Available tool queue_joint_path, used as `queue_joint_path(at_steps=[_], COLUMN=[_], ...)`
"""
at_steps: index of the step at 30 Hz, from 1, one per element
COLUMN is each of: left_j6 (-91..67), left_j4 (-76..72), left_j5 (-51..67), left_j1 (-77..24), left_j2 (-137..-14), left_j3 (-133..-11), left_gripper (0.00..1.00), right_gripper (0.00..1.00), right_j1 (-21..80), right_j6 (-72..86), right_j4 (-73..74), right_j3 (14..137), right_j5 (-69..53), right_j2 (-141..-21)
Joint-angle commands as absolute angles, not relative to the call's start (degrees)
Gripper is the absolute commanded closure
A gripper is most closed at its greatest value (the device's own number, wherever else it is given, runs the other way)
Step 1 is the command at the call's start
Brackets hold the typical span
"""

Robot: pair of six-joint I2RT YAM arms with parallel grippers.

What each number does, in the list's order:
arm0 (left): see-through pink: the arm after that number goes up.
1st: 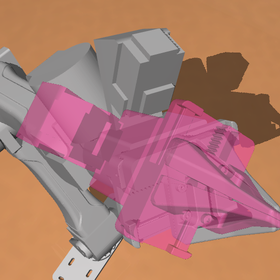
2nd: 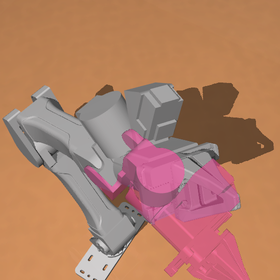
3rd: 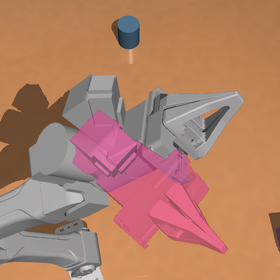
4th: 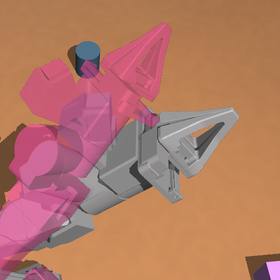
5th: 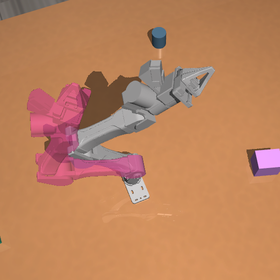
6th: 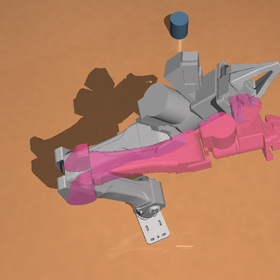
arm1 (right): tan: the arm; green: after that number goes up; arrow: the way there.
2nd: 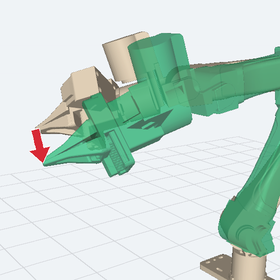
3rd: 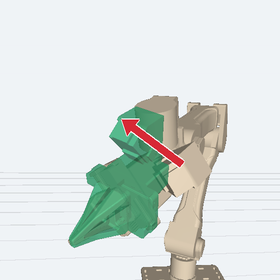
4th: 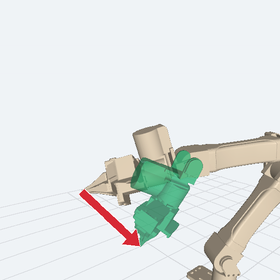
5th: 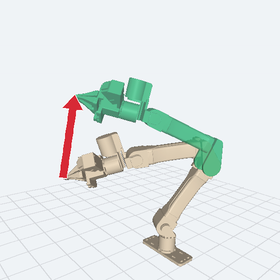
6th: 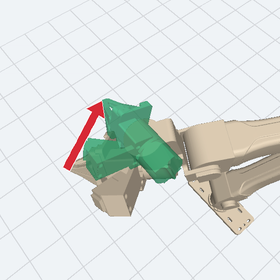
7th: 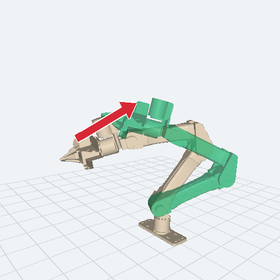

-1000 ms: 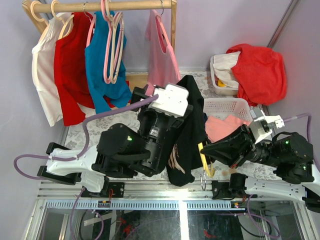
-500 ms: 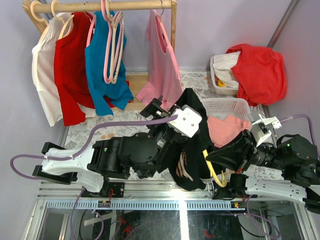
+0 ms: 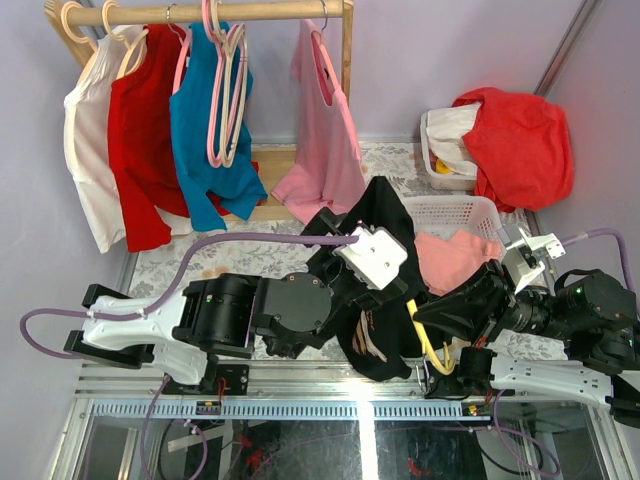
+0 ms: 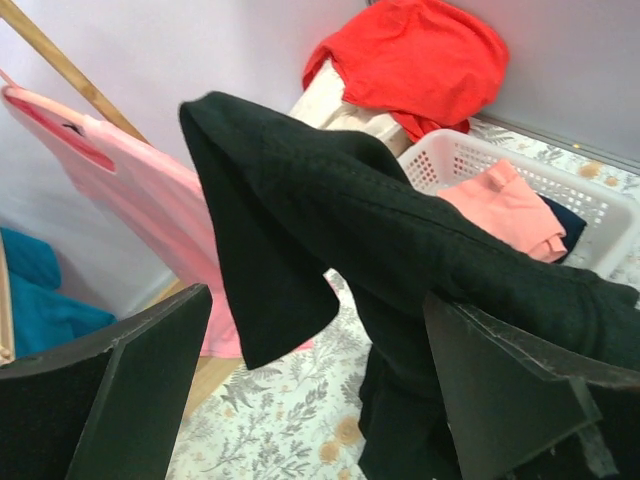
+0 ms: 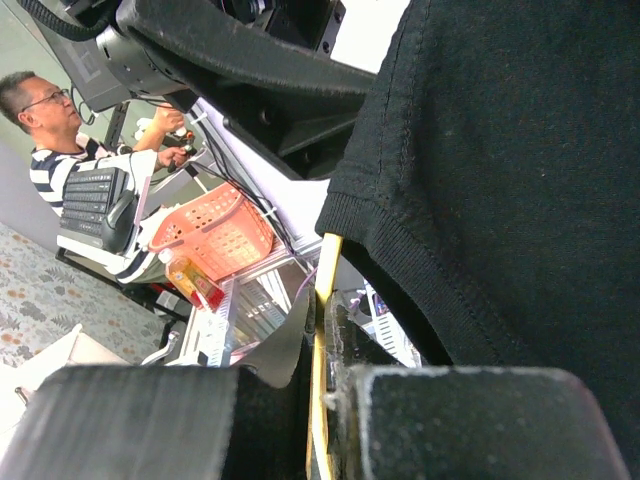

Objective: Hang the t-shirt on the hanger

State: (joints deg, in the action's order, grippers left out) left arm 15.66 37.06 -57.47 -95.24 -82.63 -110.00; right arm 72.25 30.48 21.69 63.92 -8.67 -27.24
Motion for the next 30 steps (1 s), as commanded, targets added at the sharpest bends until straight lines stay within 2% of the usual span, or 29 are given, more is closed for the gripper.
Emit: queue_joint_path(at_steps=[1, 15, 30], left_j6=[8.87, 4.42, 9.86], left_j4=[40.36, 35.9, 24.52], left_j5=[-53.37, -46.43, -39.69], left_j1=[-125.92, -125.95, -125.79], left_j2=[-80.56, -71.01, -68.27], left_j3=[-108.78, -93.79, -87.22], left_gripper=[0.12, 0.14, 0.14], right_gripper=[1.0, 1.0, 1.0], right_j1=[72.02, 72.02, 72.02], right_j6=[29.55, 29.29, 29.87], right_j4=[16.64, 15.34, 13.09], right_j3=[66.35, 66.37, 66.52], right_j5=[-8.1, -9.05, -10.38], right_j2=[-26.78, -28.07, -30.29])
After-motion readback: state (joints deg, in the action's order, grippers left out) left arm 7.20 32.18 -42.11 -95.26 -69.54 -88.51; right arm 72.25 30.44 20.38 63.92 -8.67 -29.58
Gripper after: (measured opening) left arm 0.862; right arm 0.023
